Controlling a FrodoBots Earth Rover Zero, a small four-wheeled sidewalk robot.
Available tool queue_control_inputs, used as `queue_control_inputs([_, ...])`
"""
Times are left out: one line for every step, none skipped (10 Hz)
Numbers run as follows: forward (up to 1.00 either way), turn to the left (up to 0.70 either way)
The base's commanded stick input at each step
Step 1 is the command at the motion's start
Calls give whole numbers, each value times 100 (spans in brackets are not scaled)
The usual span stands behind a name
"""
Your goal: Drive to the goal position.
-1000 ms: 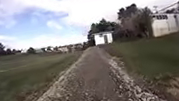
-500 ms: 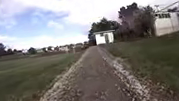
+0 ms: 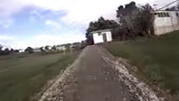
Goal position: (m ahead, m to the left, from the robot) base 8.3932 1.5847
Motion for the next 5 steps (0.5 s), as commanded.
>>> queue_control_inputs([85, 0])
queue_control_inputs([85, 0])
queue_control_inputs([85, 0])
queue_control_inputs([85, 0])
queue_control_inputs([85, 0])
